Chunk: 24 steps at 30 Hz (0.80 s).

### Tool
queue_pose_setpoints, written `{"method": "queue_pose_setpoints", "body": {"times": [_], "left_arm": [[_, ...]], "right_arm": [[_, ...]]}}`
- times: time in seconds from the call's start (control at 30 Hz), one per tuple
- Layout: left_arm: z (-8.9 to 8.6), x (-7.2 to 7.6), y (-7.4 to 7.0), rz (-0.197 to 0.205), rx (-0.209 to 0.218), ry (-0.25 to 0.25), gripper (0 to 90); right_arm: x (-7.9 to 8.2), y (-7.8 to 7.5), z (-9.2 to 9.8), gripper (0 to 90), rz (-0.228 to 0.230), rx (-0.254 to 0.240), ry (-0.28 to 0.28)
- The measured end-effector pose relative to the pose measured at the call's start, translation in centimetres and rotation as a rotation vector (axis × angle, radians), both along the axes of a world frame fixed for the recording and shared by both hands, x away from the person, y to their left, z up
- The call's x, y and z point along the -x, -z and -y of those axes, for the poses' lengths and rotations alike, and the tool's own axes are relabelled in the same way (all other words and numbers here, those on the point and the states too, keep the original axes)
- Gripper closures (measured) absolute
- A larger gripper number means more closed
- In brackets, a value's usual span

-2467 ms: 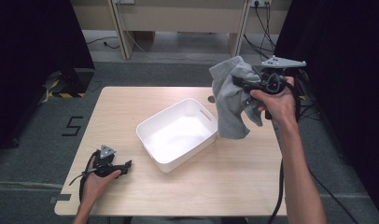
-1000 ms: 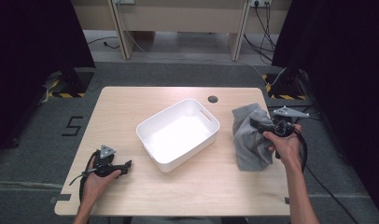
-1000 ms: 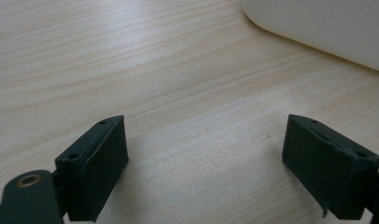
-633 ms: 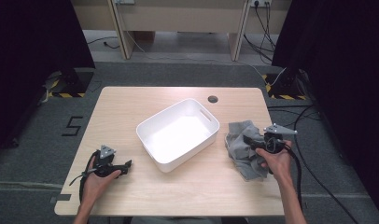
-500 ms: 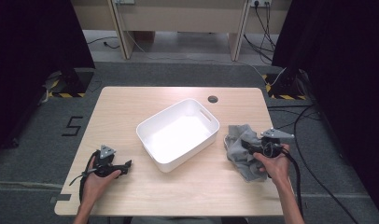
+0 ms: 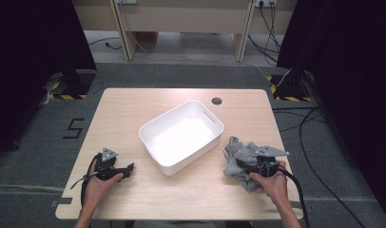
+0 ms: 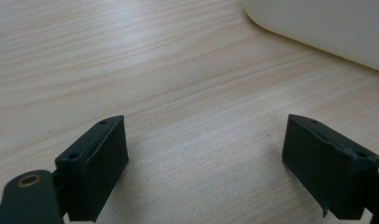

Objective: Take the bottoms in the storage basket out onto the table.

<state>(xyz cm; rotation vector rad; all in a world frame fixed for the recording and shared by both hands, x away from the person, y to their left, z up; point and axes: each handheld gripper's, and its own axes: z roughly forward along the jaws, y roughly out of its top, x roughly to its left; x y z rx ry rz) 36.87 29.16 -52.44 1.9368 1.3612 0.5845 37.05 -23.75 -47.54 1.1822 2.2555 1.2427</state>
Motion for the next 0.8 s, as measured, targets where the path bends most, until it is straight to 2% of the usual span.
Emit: {"method": "queue_pose_setpoints", "body": {"times": [0.13,0.27,0.53,0.63,0.8], "left_arm": [[0.0,0.0,0.0,0.000,0.000,0.000,13.0],[0.0,0.0,0.0,0.000,0.000,0.000,13.0],[0.0,0.0,0.0,0.000,0.000,-0.001,13.0],[0.0,0.0,0.0,0.000,0.000,-0.001,13.0],[0.0,0.0,0.0,0.000,0.000,-0.001,13.0]], "right_arm": [[0.9,0.1,-1.0,58.4,0.002,0.006,-0.024],[1.7,0.4,-2.1,58.0,-0.013,-0.028,-0.047],[2.7,0.5,-3.8,53.6,-0.027,-0.052,-0.066],[3.0,-0.1,-4.5,41.4,-0.027,-0.040,-0.070],[3.2,-1.8,-4.3,31.6,-0.001,-0.012,-0.061]]}}
